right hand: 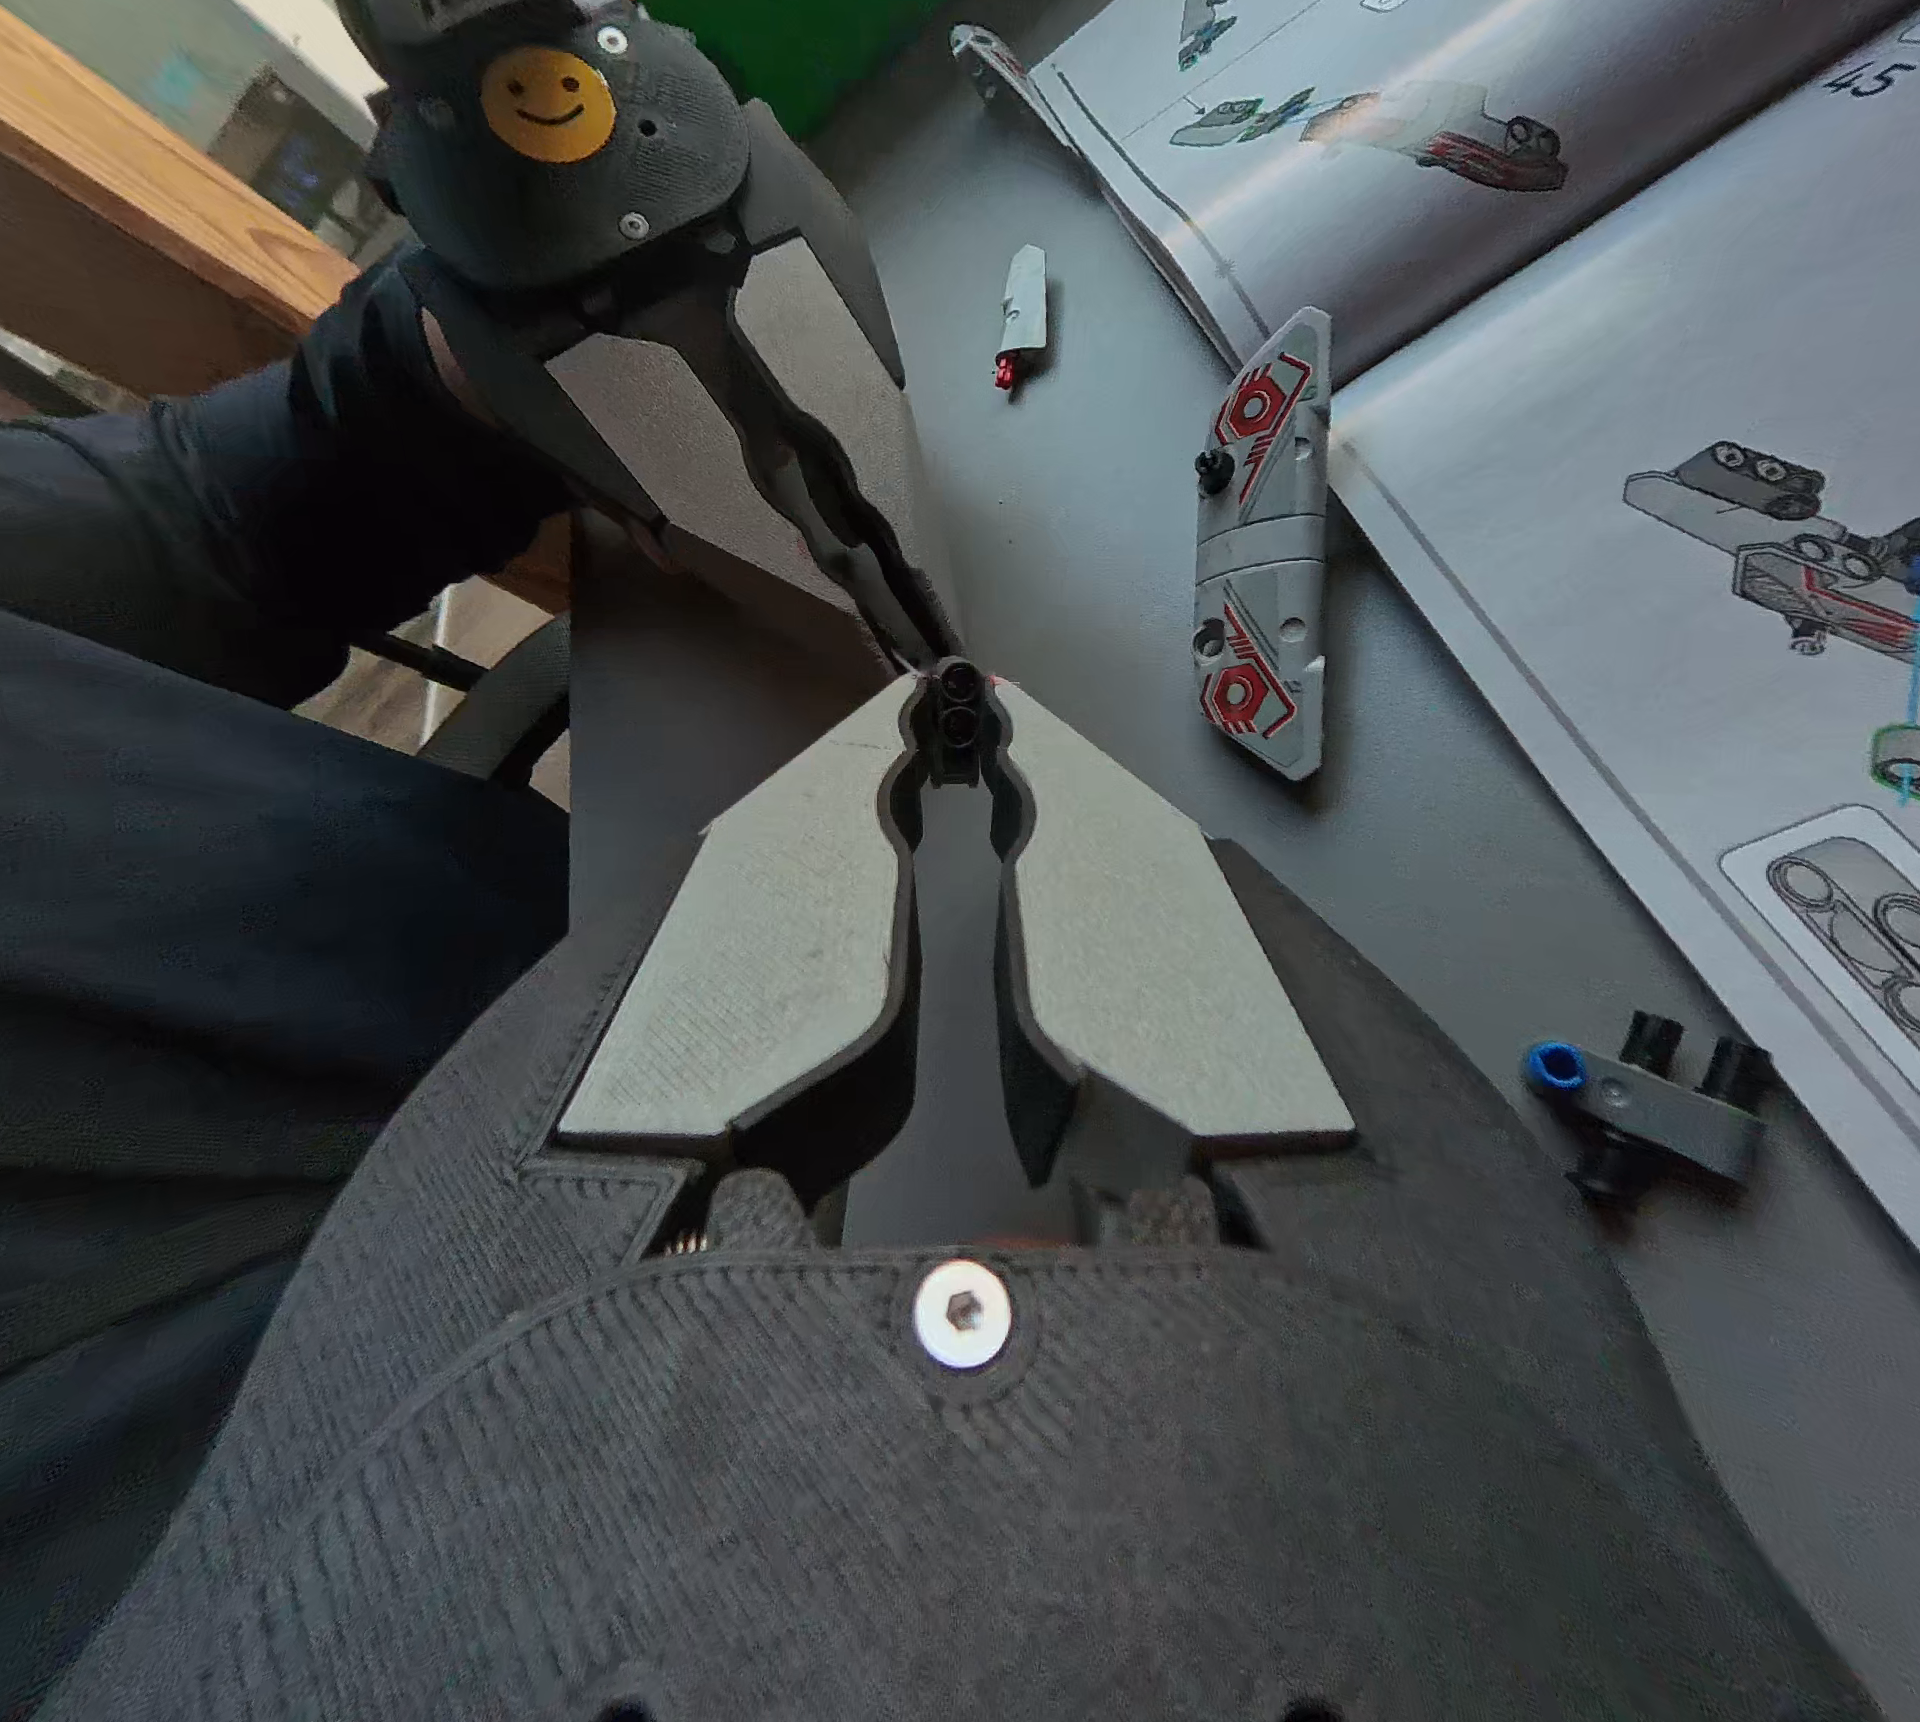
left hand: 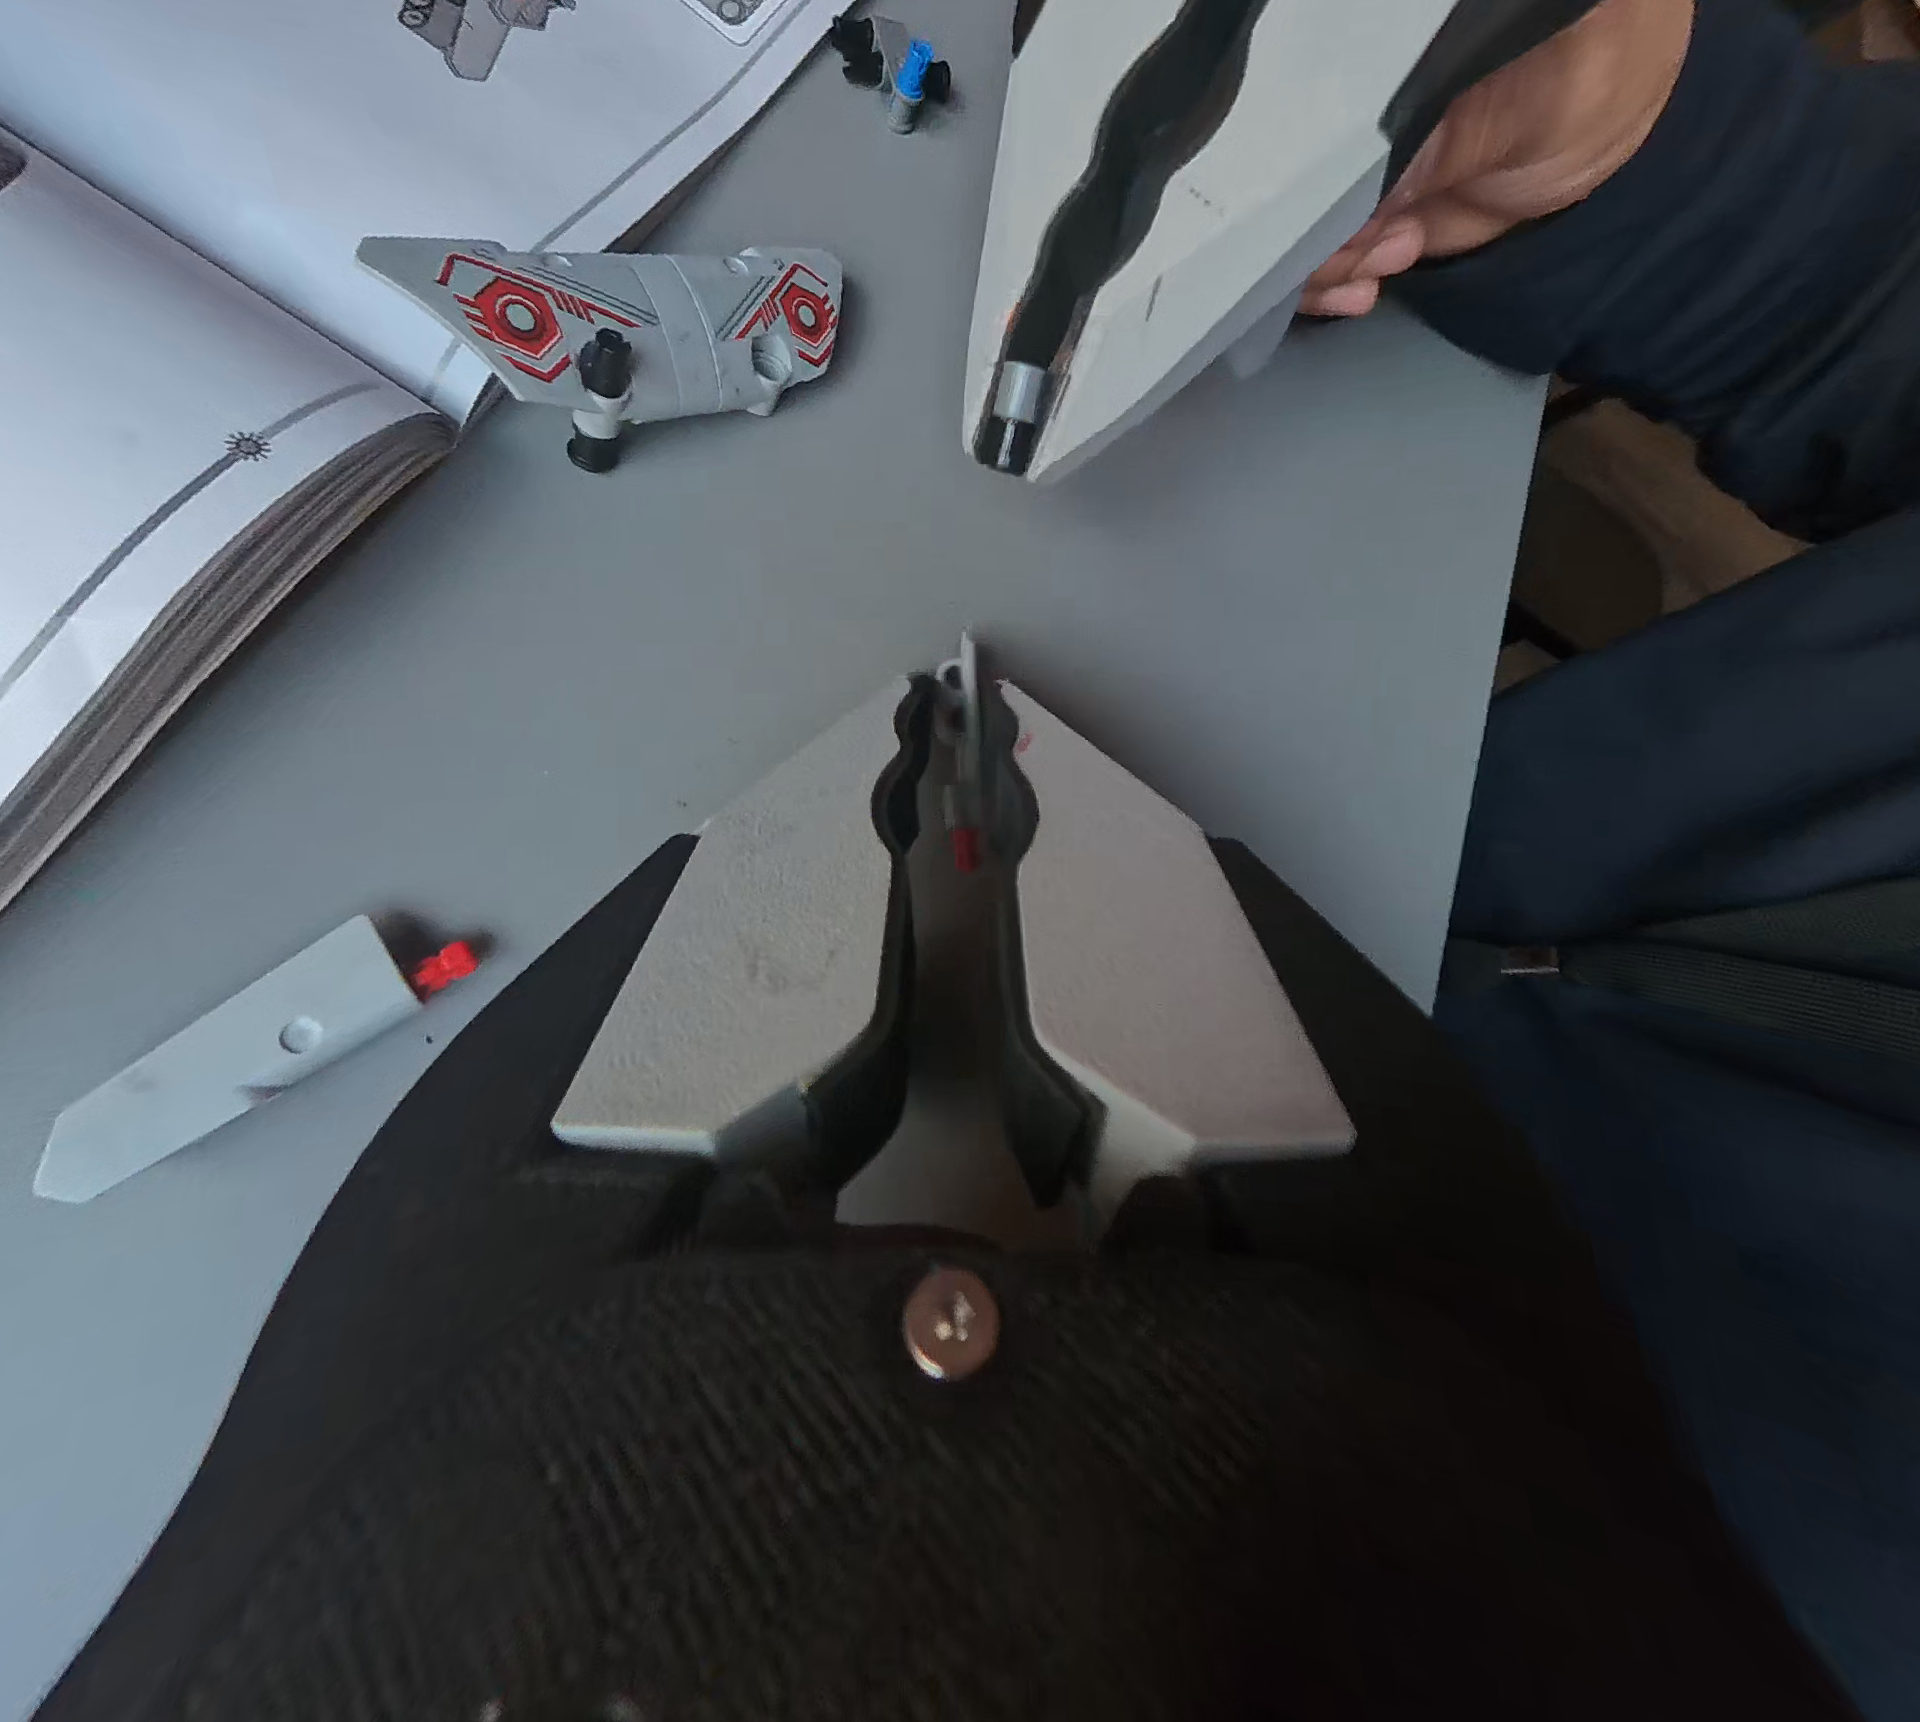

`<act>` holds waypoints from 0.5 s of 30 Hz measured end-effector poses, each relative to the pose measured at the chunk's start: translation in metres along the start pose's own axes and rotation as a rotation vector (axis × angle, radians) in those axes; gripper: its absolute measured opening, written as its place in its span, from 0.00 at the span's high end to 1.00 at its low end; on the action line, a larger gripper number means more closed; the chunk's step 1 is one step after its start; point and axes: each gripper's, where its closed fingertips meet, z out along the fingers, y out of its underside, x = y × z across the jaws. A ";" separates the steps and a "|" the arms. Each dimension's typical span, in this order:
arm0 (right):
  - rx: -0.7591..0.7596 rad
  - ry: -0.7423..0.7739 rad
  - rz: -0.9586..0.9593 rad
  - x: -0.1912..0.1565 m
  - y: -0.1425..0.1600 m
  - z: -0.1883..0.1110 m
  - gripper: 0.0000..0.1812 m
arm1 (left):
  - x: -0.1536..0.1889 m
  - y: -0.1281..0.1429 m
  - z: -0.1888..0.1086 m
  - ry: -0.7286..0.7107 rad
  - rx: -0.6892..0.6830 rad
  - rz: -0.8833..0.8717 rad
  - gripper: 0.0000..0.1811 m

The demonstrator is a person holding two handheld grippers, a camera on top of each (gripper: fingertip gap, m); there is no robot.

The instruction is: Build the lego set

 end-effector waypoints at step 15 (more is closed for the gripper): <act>0.006 -0.002 -0.032 -0.006 -0.002 -0.002 0.97 | 0.006 -0.014 -0.010 -0.139 -0.115 0.229 0.91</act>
